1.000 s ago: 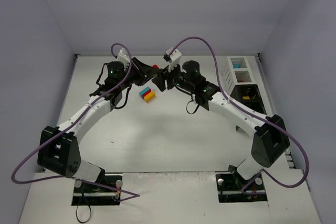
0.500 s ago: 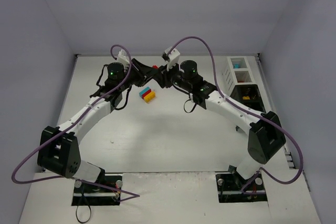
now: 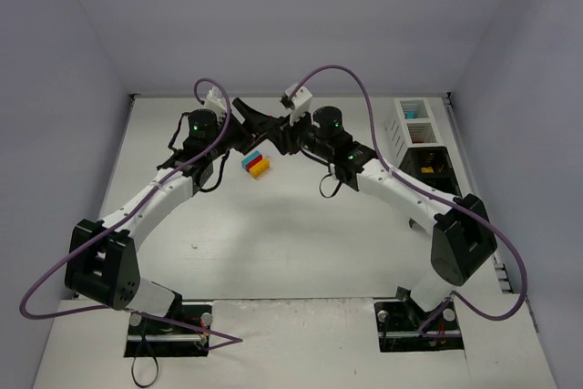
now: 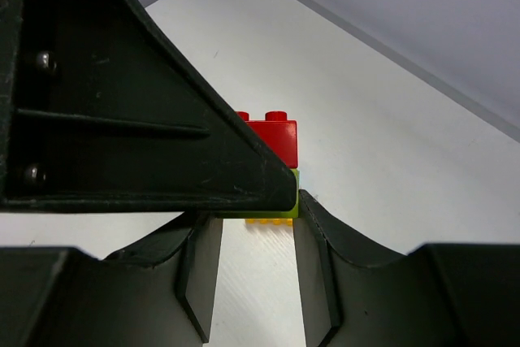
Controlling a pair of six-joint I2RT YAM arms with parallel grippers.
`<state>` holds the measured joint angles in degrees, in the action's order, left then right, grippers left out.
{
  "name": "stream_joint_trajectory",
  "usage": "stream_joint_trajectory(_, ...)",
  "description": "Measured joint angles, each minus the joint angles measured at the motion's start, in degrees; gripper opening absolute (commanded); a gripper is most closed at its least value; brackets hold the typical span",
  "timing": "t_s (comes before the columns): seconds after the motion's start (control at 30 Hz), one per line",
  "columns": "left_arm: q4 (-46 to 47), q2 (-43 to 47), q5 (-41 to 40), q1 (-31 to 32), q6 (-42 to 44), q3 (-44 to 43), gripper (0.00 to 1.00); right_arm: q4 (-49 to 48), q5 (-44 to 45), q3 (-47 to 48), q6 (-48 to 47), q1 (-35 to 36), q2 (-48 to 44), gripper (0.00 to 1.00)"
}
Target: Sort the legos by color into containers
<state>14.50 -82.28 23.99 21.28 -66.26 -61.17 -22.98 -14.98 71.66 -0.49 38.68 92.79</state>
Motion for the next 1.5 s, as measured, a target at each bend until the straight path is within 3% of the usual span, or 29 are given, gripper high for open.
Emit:
stream_joint_trajectory(0.17,-0.6,0.0,-0.6,0.0,0.5,0.0,0.65,0.2,0.0,-1.9,0.0,0.0,-1.4,0.0)
stream_joint_trajectory(0.47,0.4,0.0,-1.1,0.1,1.1,-0.2,0.37,0.5,0.0,-2.8,0.3,0.0,-2.8,0.0)
stream_joint_trajectory(0.67,1.4,0.0,-0.9,0.2,1.1,-0.2,0.35,0.6,-0.1,-2.8,0.4,0.0,-2.9,0.0)
stream_joint_trajectory(0.93,1.2,0.0,0.4,0.8,1.9,0.0,0.2,0.5,-0.3,-6.0,0.5,0.0,-5.6,0.0)
stream_joint_trajectory(1.1,1.1,0.0,2.5,1.0,2.1,0.2,0.16,0.7,0.0,-9.2,0.4,0.0,-8.6,0.0)
stream_joint_trajectory(1.5,1.5,0.0,-2.9,-2.0,3.7,0.2,0.14,10.1,4.4,-14.3,1.4,-2.7,-14.6,0.0)
